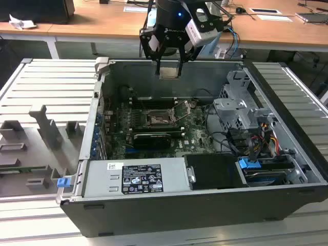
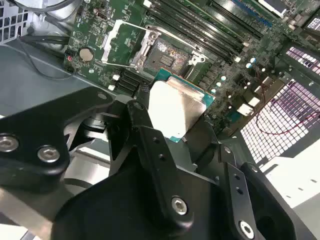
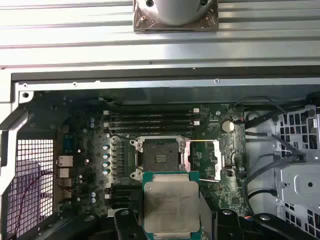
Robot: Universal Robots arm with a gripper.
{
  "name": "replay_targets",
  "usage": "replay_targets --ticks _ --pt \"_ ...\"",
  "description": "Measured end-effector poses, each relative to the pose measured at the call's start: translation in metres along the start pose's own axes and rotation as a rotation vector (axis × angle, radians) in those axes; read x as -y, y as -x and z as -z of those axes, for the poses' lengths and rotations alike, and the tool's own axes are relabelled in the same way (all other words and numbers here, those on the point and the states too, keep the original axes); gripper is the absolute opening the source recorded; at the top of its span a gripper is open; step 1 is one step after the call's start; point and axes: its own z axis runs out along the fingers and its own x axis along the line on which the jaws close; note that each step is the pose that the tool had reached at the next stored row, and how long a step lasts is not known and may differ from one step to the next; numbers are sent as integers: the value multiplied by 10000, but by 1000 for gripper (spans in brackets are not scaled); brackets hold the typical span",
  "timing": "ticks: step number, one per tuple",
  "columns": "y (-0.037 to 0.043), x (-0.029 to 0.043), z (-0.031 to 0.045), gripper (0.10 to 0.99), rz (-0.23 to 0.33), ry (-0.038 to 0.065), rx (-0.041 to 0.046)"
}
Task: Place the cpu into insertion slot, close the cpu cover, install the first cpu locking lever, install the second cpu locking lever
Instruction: 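Place the cpu into insertion slot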
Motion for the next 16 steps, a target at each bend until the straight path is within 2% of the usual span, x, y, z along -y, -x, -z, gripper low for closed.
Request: replay_targets --ticks 16 --pt "0 0 0 537 -699 13 62"
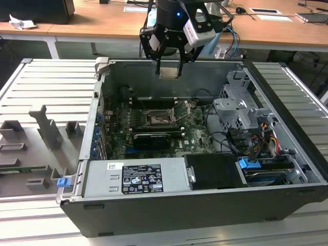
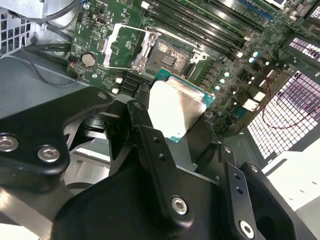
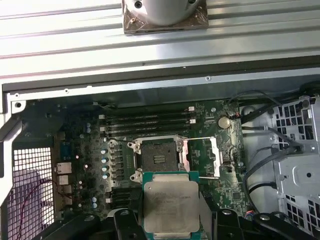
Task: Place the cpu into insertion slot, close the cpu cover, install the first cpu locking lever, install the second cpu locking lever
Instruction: 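Place the cpu into insertion slot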
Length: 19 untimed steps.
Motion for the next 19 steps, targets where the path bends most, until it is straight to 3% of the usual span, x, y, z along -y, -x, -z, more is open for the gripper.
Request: replay_targets --ticks 19 --pt "-1 2 -15 537 -1131 23 102"
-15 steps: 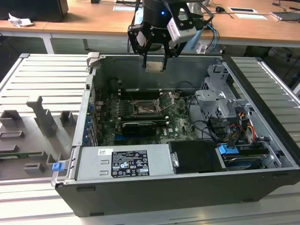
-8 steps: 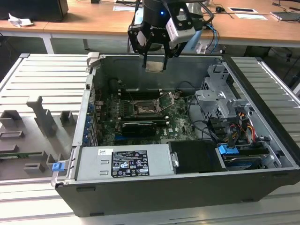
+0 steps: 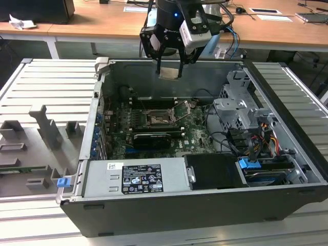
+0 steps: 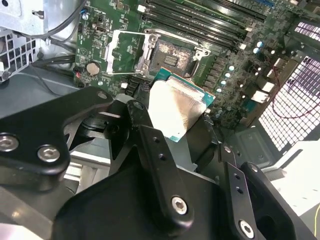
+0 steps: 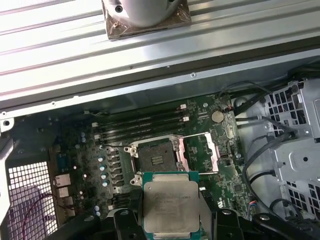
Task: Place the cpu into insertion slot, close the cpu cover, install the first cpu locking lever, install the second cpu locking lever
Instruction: 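Place the cpu into insertion slot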
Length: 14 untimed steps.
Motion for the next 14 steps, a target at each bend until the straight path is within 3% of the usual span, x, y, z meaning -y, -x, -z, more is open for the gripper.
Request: replay_targets --ticks 9,14 --pt "0 8 -82 537 -297 -27 23" --pt "0 9 -101 537 -1466 -10 128"
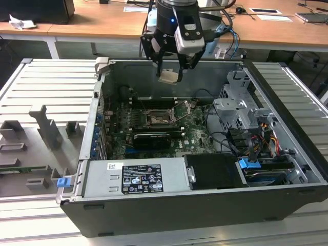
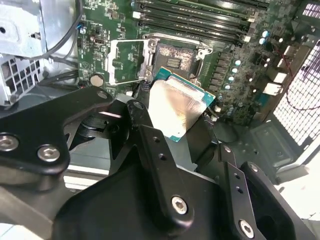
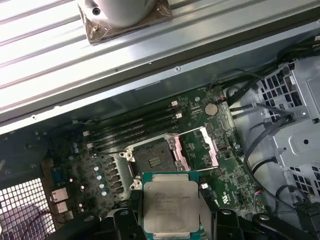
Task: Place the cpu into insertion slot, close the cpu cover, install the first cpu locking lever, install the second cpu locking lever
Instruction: 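Place the cpu into insertion slot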
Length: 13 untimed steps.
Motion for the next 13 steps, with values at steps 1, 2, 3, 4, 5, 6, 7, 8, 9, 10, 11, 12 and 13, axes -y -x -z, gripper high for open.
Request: replay_targets --ticks 1,2,3,4,5,6,7,8,9,10,11,12,13 --pt "0 0 -2 537 -97 0 8" --pt "0 1 -6 537 -326 -1 31" --pt "0 1 -11 537 -543 -2 52" --pt "0 1 -16 537 -788 -3 75" --pt "0 2 -23 537 -1070 -4 101" --pt "1 3 -29 537 -1327 -5 125" --pt "1 3 -32 537 -1456 -4 137" --pt "1 3 -35 537 -1584 -3 148" --pt "1 3 -39 537 -1773 -2 165" --pt "1 4 -42 537 -1979 -1 183" --pt "1 4 -45 537 -2113 -1 196" --pt "1 4 -47 537 -2249 -2 209" --pt "1 5 -49 537 -2473 0 230"
